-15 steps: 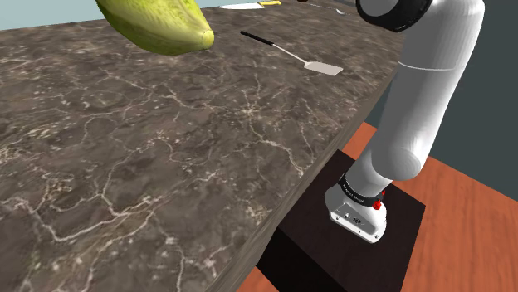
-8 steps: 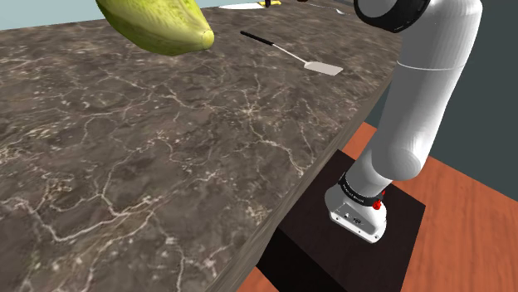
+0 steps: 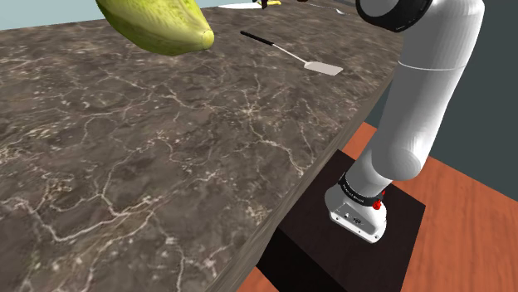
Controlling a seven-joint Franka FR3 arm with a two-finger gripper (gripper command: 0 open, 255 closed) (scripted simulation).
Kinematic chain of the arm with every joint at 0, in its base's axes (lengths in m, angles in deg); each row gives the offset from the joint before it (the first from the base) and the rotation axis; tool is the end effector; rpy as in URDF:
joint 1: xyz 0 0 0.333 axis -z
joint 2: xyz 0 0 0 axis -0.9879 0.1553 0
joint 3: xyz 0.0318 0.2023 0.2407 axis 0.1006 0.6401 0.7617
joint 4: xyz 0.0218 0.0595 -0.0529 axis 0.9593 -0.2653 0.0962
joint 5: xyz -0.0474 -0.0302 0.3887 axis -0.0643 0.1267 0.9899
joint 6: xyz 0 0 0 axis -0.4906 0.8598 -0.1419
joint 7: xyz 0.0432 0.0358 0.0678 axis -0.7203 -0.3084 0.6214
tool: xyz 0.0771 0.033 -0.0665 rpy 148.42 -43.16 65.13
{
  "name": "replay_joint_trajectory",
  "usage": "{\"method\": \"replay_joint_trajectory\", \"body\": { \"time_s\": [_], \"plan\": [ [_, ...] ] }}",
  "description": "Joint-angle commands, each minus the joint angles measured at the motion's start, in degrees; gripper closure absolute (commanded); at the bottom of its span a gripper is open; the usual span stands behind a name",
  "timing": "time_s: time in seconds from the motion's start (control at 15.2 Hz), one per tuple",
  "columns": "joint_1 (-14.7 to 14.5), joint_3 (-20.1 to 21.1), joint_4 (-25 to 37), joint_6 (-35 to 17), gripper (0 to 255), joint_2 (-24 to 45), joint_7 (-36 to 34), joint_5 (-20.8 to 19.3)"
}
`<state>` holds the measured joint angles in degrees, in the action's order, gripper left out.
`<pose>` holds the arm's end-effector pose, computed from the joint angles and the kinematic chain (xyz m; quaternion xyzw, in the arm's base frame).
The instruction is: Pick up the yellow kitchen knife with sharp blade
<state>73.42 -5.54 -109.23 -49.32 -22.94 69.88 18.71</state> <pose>0.6561 -0.0862 0.5978 0.7038 0.6580 -0.1396 0.2285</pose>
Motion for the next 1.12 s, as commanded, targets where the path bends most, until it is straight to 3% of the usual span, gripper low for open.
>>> {"method": "replay_joint_trajectory", "body": {
  "time_s": [0.0, 0.26, 1.06],
  "plan": [
    [-0.06, 0.08, -0.29, 0.0, 255, 0.37, -0.1, 0.11],
    [0.04, 0.03, 0.6, 0.76, 255, 0.31, 0.45, 0.21],
    [0.8, -0.17, 16.46, 10.82, 255, 4.94, 5.65, 1.84]
  ]
}}
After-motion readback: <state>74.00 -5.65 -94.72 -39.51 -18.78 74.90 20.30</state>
